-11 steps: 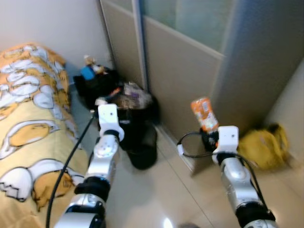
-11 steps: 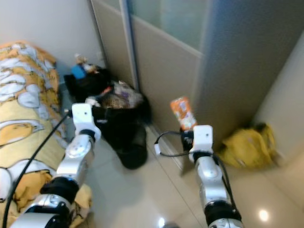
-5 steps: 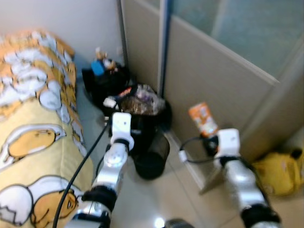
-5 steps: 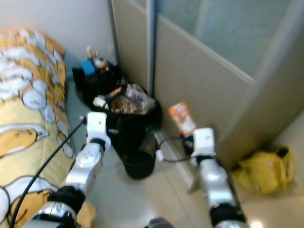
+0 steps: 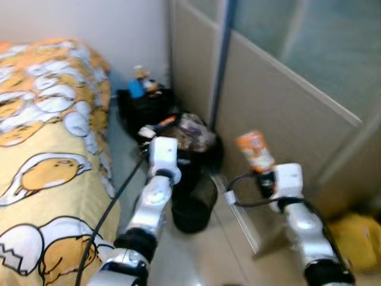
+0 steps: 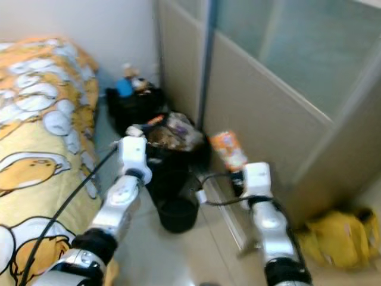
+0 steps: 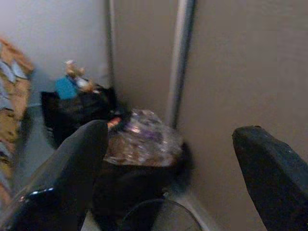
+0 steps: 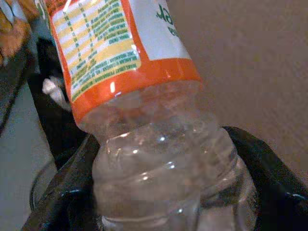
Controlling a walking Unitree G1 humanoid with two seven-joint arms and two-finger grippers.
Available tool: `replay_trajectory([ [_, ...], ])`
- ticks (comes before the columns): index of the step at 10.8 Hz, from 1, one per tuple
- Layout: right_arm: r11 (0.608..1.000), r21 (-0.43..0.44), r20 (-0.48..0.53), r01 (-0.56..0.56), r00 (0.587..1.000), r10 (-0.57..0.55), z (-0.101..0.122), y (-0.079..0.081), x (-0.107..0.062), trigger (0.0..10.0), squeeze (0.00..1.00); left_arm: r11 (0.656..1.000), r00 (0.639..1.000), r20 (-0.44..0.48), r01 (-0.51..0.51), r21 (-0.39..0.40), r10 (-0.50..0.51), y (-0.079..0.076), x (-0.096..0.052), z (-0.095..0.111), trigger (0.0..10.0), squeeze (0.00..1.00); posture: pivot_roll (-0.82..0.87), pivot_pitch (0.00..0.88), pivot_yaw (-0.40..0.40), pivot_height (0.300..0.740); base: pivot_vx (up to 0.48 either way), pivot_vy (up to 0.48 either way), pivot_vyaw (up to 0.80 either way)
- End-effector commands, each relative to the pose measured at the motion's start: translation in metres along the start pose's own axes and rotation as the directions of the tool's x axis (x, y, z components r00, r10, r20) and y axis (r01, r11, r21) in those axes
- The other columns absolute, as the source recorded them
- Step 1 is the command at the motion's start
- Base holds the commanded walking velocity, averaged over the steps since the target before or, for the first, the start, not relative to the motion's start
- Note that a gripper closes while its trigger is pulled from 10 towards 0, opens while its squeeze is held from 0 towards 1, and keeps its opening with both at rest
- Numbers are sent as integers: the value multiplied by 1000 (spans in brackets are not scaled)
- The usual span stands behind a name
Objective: Clean up the room
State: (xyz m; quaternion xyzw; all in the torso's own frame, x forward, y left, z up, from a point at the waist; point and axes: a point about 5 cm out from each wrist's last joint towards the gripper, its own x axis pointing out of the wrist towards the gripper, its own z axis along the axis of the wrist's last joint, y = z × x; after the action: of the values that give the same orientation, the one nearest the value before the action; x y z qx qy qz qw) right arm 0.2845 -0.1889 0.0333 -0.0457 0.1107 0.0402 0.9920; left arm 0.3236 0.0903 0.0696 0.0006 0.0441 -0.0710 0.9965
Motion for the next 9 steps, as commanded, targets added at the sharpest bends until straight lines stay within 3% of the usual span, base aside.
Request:
replay_trajectory([
  [1,1000,15,22,-25,999,25,5,10,3,10000,0,999,999,-6,-34,16,34,12,0,-1,10000,0,-307,0,7,740,352,-307,0],
  [4,999,16,20,-29,999,29,5,12,2,10000,0,999,999,-27,-39,15,40,15,2,-2,10000,0,-305,0,9,740,0,0,0],
  [5,999,43,24,-32,999,31,4,20,4,10000,0,999,999,-23,-39,25,39,21,1,-1,10000,0,-292,0,35,740,480,0,0],
  [9,999,44,-14,-32,999,33,0,25,7,10000,0,999,999,-31,-38,9,38,21,3,-1,10000,0,-287,0,40,740,480,0,0],
])
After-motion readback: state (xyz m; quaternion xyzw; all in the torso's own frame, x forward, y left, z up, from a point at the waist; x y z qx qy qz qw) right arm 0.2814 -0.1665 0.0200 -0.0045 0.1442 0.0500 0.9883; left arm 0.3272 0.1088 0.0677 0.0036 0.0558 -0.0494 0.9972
